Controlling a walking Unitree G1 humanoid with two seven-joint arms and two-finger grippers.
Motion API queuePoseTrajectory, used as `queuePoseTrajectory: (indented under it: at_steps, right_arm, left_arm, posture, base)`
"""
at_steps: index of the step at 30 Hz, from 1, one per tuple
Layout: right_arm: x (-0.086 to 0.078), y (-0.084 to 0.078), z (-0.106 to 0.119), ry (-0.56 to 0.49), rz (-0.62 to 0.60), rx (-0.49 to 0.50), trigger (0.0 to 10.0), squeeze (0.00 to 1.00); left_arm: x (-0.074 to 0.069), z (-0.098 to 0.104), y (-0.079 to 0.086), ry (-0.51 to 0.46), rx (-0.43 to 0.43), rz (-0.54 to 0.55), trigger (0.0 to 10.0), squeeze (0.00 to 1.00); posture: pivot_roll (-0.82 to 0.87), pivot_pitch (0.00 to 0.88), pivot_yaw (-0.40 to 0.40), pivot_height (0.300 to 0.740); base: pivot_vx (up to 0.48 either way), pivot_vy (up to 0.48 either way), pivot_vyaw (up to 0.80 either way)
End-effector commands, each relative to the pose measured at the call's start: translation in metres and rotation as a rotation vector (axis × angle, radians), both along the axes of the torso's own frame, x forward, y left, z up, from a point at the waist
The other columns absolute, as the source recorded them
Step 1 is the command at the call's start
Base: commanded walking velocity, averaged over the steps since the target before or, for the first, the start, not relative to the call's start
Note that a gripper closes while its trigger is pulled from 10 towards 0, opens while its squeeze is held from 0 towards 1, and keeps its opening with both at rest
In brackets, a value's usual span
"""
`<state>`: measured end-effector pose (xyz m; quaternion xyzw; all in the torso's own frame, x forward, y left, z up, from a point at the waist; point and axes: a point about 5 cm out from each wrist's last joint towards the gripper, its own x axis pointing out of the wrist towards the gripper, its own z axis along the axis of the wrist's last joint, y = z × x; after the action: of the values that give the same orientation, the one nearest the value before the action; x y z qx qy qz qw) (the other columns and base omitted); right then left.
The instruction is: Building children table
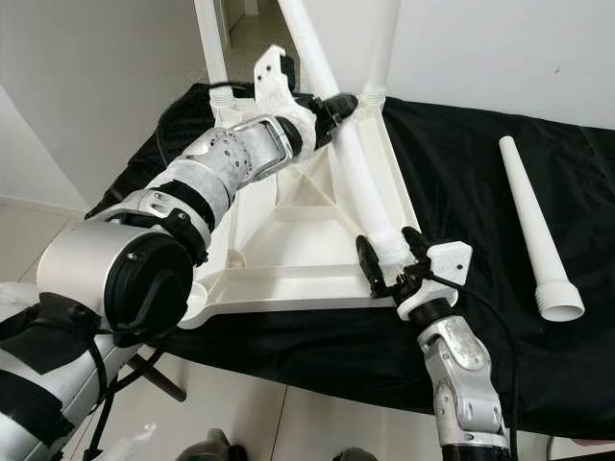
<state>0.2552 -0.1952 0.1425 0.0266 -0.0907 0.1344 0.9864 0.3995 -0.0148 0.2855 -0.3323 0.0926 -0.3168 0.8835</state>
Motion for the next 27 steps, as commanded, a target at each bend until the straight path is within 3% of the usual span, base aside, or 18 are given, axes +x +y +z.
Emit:
queuePoseTrajectory:
  at_steps: [1,4,6,10,11,12,14,20,23,27]
  right_arm:
    - [0.001,-0.001,-0.003,0.032,-0.022,-0.009,10.0,0.0]
    - [0.004,0.001,-0.002,0.04,-0.031,-0.03,10.0,0.0]
    - [0.007,0.004,0.002,0.043,-0.038,-0.064,10.0,0.0]
    - [0.008,0.004,0.003,0.04,-0.042,-0.074,10.0,0.0]
    - [0.009,0.006,0.007,0.021,-0.044,-0.107,10.0,0.0]
    - [0.009,0.006,0.007,0.021,-0.044,-0.107,10.0,0.0]
    - [0.012,0.012,0.016,-0.006,-0.028,-0.144,10.0,0.0]
    - [0.019,0.02,0.026,-0.026,-0.038,-0.168,10.0,0.0]
    - [0.024,0.031,0.033,-0.044,-0.04,-0.234,10.0,0.0]
    - [0.027,0.036,0.035,-0.05,-0.044,-0.28,10.0,0.0]
  left_arm:
    - [-0.006,0.02,-0.005,-0.202,-0.055,-0.158,10.0,0.0]
    - [-0.006,0.026,-0.003,-0.262,-0.05,-0.149,10.0,0.0]
    - [-0.006,0.037,0.001,-0.369,-0.021,-0.108,10.0,0.0]
    - [-0.007,0.04,0.002,-0.401,-0.007,-0.096,10.0,0.0]
    - [-0.007,0.045,0.004,-0.479,0.061,-0.064,10.0,0.0]
    - [-0.007,0.045,0.004,-0.479,0.061,-0.064,10.0,0.0]
    - [-0.011,0.058,0.006,-0.638,0.156,-0.009,10.0,0.0]
    - [-0.019,0.062,0.003,-0.75,0.214,0.028,10.0,0.0]
    - [-0.027,0.061,-0.002,-0.809,0.23,0.043,10.0,0.0]
    - [-0.031,0.06,-0.007,-0.83,0.234,0.037,10.0,0.0]
  posture:
    - [-0.07,0.0,0.041,0.74]
    - [-0.06,0.0,0.034,0.74]
    - [-0.06,0.0,0.033,0.74]
    - [-0.06,0.0,0.033,0.74]
    - [-0.06,0.0,0.031,0.74]
    - [-0.06,0.0,0.031,0.74]
    - [-0.04,0.0,0.025,0.74]
    - [-0.04,0.0,0.021,0.74]
    - [-0.03,0.0,0.015,0.74]
    - [-0.03,0.0,0.014,0.74]
  base:
    - [0.0,0.0,0.0]
    - [0.0,0.0,0.0]
    - [0.0,0.0,0.0]
    - [0.0,0.0,0.0]
    - [0.0,0.0,0.0]
    - [0.0,0.0,0.0]
    - [0.0,0.0,0.0]
    - [0.0,0.0,0.0]
    - [0.0,0.0,0.0]
    - [0.0,0.0,0.0]
